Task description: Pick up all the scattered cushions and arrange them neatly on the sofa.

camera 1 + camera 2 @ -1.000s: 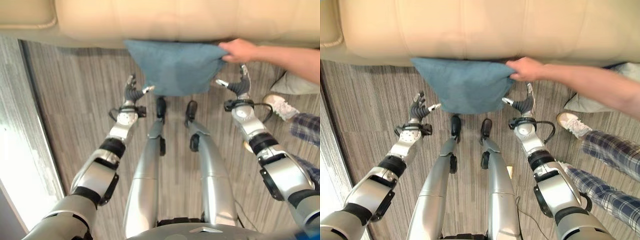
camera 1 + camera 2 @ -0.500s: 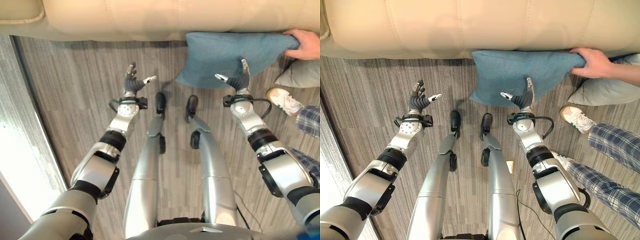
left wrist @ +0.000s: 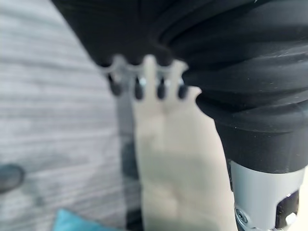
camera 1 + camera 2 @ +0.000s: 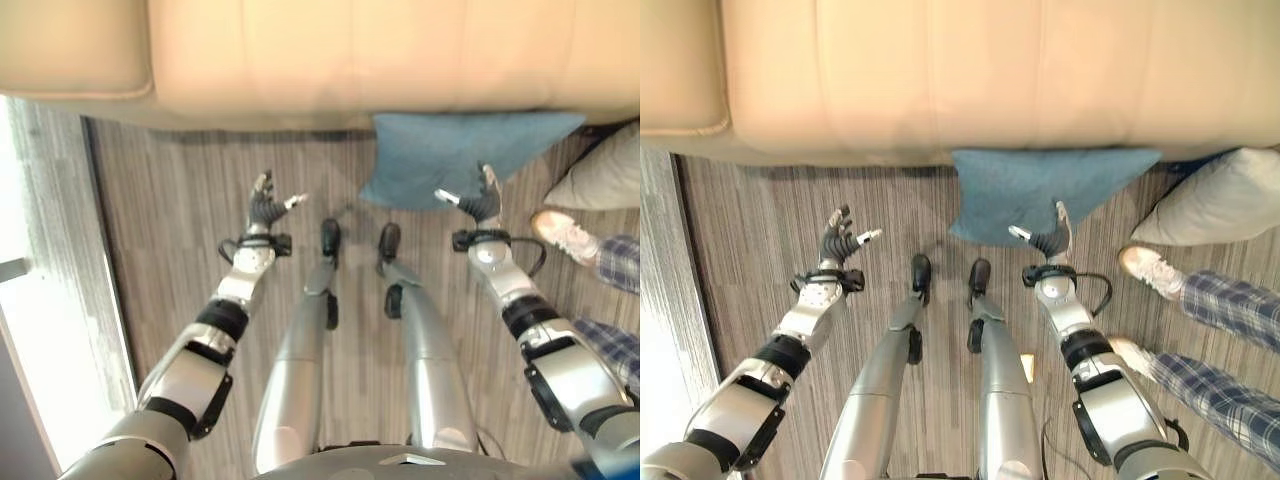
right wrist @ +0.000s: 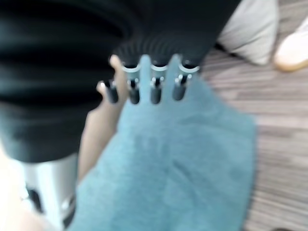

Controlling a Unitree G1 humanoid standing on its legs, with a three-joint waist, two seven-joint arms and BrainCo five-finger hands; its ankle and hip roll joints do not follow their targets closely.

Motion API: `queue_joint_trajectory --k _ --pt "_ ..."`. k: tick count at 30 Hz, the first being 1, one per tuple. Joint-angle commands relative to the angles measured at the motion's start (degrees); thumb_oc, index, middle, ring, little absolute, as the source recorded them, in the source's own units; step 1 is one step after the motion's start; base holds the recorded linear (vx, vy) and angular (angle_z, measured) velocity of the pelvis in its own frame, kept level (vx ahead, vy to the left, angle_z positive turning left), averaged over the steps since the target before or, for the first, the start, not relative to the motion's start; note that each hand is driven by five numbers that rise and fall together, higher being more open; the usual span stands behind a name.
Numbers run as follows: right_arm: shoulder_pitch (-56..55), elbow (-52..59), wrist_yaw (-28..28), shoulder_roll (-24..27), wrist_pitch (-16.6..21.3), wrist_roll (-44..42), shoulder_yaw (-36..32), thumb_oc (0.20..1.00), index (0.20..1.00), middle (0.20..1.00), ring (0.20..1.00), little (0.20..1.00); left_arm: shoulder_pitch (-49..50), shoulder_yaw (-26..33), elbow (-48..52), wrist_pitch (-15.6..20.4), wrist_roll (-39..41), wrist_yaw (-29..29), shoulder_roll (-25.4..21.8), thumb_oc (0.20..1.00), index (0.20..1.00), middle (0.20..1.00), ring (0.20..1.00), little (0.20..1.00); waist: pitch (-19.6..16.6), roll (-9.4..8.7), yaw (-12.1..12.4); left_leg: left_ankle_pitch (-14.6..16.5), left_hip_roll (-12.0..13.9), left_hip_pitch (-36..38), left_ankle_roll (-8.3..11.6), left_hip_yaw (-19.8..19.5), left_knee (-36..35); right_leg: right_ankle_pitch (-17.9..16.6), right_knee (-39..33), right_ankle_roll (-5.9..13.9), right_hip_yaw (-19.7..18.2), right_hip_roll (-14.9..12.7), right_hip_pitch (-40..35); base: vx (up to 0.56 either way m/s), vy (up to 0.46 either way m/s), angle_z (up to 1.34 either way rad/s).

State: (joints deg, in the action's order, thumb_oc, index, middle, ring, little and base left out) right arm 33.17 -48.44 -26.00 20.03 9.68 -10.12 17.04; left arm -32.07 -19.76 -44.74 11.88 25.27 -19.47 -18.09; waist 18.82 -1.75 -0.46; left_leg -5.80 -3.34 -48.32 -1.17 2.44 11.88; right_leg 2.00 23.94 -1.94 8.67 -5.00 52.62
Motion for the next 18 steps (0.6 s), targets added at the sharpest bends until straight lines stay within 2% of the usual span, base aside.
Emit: queue_joint_trajectory --k 1,11,18 --pt "-0.8 -0.2 0.5 -1.0 1.3 -0.6 1.0 1.0 1.0 1.0 1.0 1.0 0.4 0.7 -2.1 1.5 -1.5 0.9 0.1 1.0 1.0 1.0 1.0 1.0 -3.0 0.38 -0.7 4.6 1.3 -0.2 2.79 -2.7 0.3 -2.3 -5.3 7.04 -3.4 -2.2 -1.7 0.0 0.0 0.0" --pt "-2.1 -0.8 0.5 -1.1 0.8 -0.5 0.9 1.0 1.0 1.0 1.0 1.0 1.1 0.6 -3.1 1.0 -2.1 1.2 0.2 1.0 1.0 1.0 1.0 1.0 -3.6 0.22 -0.7 3.8 1.7 0.8 3.35 -2.7 -0.3 -2.4 -6.4 6.74 -3.0 -1.8 -3.3 -0.01 -0.01 0.0" --pt "-7.2 -1.1 2.1 -1.1 -0.2 0.0 0.4 1.0 1.0 1.0 1.0 1.0 5.7 1.2 -2.5 0.5 -2.8 2.8 0.3 1.0 1.0 1.0 1.0 1.0 -4.8 0.13 -0.6 3.1 2.0 9.0 3.7 -2.7 -3.9 -2.2 -9.4 6.88 -2.0 -1.7 -11.3 0.01 -0.007 -0.01"
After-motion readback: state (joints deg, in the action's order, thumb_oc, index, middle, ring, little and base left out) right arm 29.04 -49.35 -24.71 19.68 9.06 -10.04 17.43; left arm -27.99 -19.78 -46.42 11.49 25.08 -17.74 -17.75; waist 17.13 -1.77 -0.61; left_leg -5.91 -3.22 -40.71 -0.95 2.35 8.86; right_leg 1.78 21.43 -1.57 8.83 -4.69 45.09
